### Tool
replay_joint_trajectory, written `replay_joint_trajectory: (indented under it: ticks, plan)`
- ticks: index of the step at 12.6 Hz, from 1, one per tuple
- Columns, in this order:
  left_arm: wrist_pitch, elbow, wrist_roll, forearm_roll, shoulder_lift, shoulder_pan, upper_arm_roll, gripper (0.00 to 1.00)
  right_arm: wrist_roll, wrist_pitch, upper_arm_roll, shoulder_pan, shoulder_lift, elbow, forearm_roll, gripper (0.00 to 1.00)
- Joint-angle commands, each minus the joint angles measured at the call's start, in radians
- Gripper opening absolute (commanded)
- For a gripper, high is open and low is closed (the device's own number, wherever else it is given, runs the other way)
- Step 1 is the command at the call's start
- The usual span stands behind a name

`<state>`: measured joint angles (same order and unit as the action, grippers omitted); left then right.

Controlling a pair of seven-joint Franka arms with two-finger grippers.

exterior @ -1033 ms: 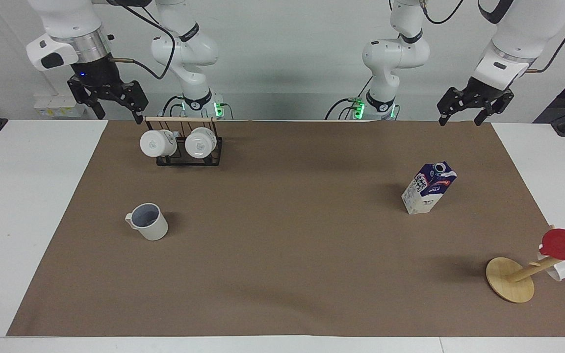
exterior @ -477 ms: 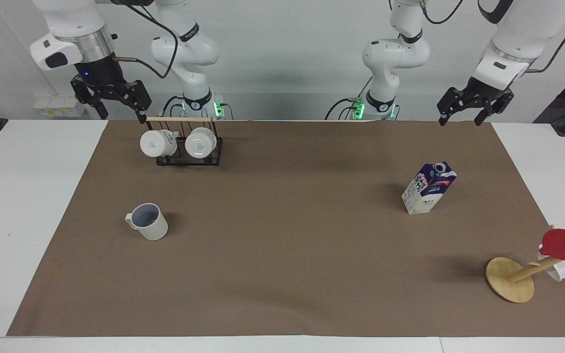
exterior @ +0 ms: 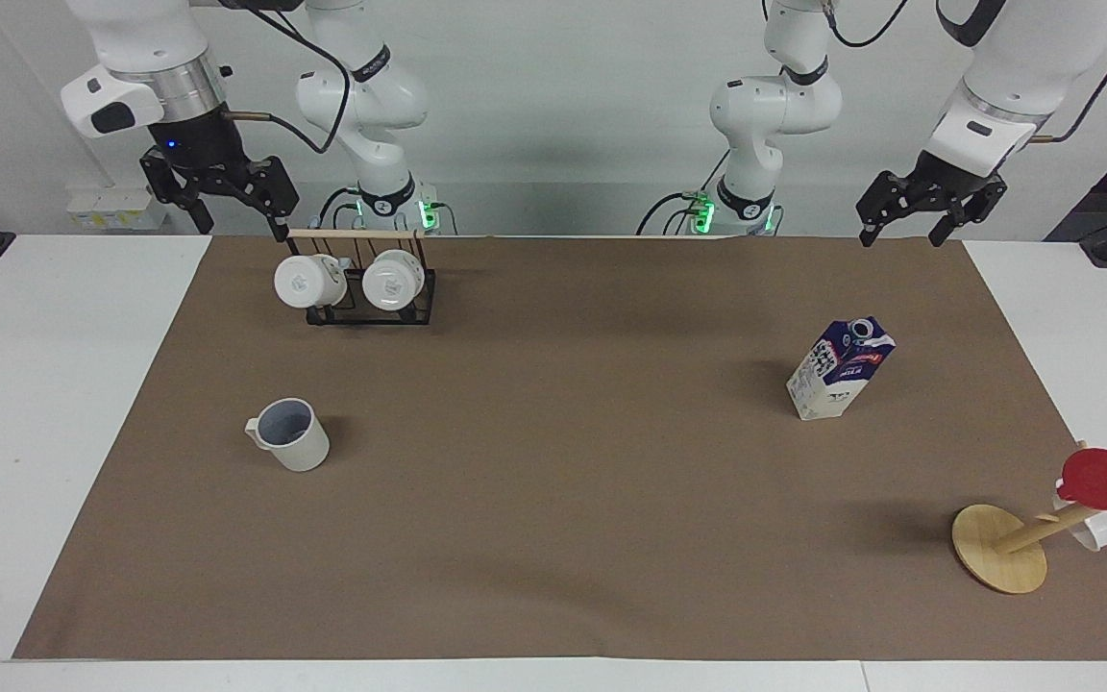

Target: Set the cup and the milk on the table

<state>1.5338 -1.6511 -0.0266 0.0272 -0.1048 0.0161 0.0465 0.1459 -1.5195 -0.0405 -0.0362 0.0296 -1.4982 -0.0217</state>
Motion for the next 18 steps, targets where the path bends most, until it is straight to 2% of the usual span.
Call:
replay_joint_trajectory:
  ticks: [1,13,18]
  plan:
    - [-0.018,0.013,-0.009,0.008,-0.004,-0.004,0.0,1.0,-0.017,0.018,-0.002,-0.008,0.004,0.007,0.014,1.0]
    - [-0.018,0.013,-0.009,0.008,-0.004,-0.004,0.001,1.0,-0.02,0.002,0.001,-0.021,0.003,0.006,0.012,1.0]
    - [-0.018,0.013,-0.009,0.008,-0.003,-0.004,0.0,1.0,-0.025,-0.057,0.001,-0.022,-0.011,-0.011,0.008,1.0]
